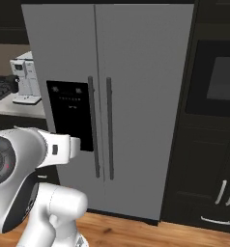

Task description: Retrieve the fish from the fridge and place it on the saucepan with marinade on the stove.

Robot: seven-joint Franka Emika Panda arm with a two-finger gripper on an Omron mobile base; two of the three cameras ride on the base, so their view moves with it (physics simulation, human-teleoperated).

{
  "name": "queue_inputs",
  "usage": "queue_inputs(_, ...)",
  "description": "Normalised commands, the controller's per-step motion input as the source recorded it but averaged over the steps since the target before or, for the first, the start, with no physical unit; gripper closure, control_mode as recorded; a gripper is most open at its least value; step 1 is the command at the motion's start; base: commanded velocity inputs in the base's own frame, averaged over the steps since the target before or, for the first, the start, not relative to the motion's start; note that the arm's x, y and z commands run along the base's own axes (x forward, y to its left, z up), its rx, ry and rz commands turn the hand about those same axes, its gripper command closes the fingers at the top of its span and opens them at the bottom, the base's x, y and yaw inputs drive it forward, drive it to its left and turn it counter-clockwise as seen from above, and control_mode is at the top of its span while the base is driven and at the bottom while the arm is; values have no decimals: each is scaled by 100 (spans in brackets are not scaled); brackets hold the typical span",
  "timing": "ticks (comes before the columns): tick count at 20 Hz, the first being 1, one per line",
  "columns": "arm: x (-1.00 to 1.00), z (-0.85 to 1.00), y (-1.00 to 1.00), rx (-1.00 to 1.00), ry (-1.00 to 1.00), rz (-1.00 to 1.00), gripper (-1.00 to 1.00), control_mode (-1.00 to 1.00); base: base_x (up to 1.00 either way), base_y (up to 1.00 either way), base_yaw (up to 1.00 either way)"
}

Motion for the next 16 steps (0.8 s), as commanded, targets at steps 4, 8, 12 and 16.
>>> queue_inputs(4,0,0,0,0,0,0,-100,100,0,1,0)
queue_inputs(8,0,0,0,0,0,0,-100,-100,0,0,0)
queue_inputs(12,7,0,13,0,2,0,-100,-100,0,0,0)
queue_inputs(16,26,0,32,0,5,-4,-100,-100,0,0,0)
